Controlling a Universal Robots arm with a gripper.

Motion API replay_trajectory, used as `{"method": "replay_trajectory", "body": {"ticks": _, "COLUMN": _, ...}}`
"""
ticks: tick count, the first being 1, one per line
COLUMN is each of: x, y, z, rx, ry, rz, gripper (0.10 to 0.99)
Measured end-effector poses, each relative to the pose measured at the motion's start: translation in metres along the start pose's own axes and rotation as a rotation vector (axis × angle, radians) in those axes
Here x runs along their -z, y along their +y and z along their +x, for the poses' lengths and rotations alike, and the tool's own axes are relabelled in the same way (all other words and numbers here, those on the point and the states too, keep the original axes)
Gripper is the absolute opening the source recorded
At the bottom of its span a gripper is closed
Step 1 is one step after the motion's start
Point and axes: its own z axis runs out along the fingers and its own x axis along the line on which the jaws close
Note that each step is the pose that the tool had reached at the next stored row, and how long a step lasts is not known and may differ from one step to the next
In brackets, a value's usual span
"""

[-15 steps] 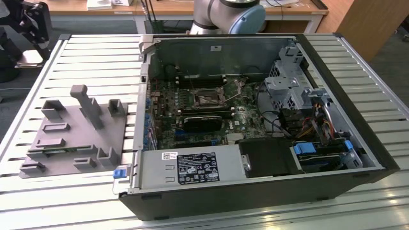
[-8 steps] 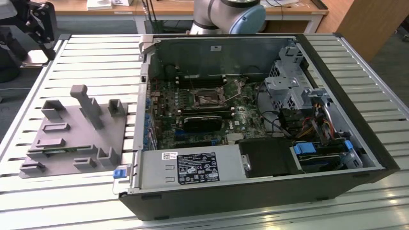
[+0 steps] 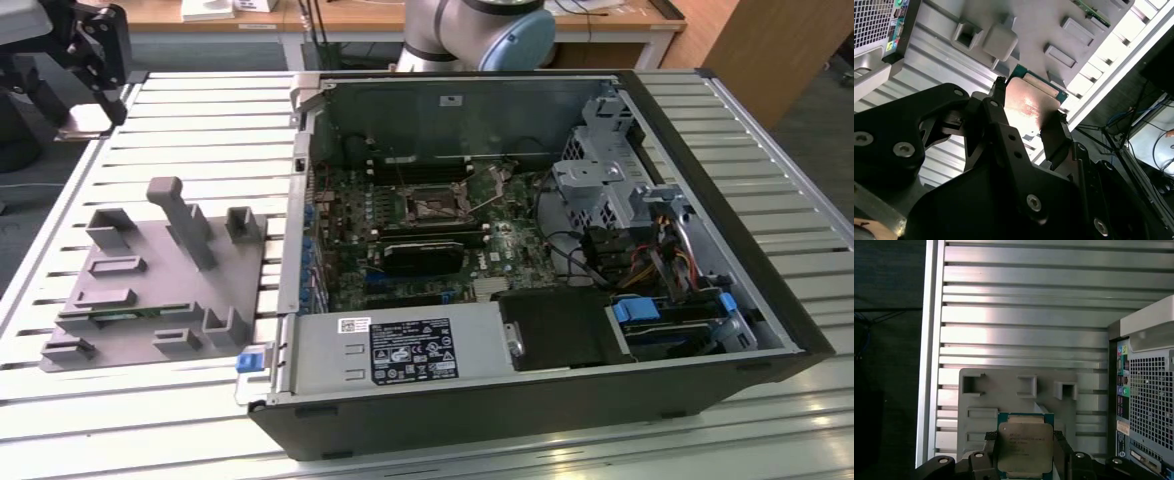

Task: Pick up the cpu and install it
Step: 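Pick up the cpu and move it towards the insertion slot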

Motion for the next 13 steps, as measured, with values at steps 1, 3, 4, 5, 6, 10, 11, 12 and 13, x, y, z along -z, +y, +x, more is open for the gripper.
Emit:
{"method": "replay_trajectory", "body": {"ticks": 1, "x": 0.0000, "y": 0.0000, "z": -0.0011, "rx": 0.000, "ry": -0.0001, "rz": 0.000, "gripper": 0.533}}
{"method": "replay_trajectory", "body": {"ticks": 3, "x": 0.0000, "y": 0.0000, "z": -0.0035, "rx": 0.000, "ry": 0.0000, "rz": 0.000, "gripper": 0.533}}
{"method": "replay_trajectory", "body": {"ticks": 4, "x": 0.0000, "y": 0.0000, "z": -0.0046, "rx": 0.000, "ry": 0.0000, "rz": 0.000, "gripper": 0.533}}
{"method": "replay_trajectory", "body": {"ticks": 5, "x": 0.0000, "y": -0.0001, "z": -0.0057, "rx": 0.000, "ry": 0.0000, "rz": 0.000, "gripper": 0.533}}
{"method": "replay_trajectory", "body": {"ticks": 6, "x": 0.0000, "y": -0.0001, "z": -0.0069, "rx": 0.000, "ry": 0.0000, "rz": 0.000, "gripper": 0.533}}
{"method": "replay_trajectory", "body": {"ticks": 10, "x": 0.0000, "y": -0.0002, "z": -0.0116, "rx": 0.000, "ry": 0.0000, "rz": 0.000, "gripper": 0.533}}
{"method": "replay_trajectory", "body": {"ticks": 11, "x": 0.0000, "y": -0.0002, "z": -0.0128, "rx": 0.000, "ry": 0.0000, "rz": 0.000, "gripper": 0.533}}
{"method": "replay_trajectory", "body": {"ticks": 12, "x": 0.0000, "y": -0.0002, "z": -0.0141, "rx": 0.000, "ry": 0.0000, "rz": 0.000, "gripper": 0.533}}
{"method": "replay_trajectory", "body": {"ticks": 13, "x": 0.0001, "y": -0.0002, "z": -0.0154, "rx": 0.000, "ry": 0.0000, "rz": 0.000, "gripper": 0.533}}
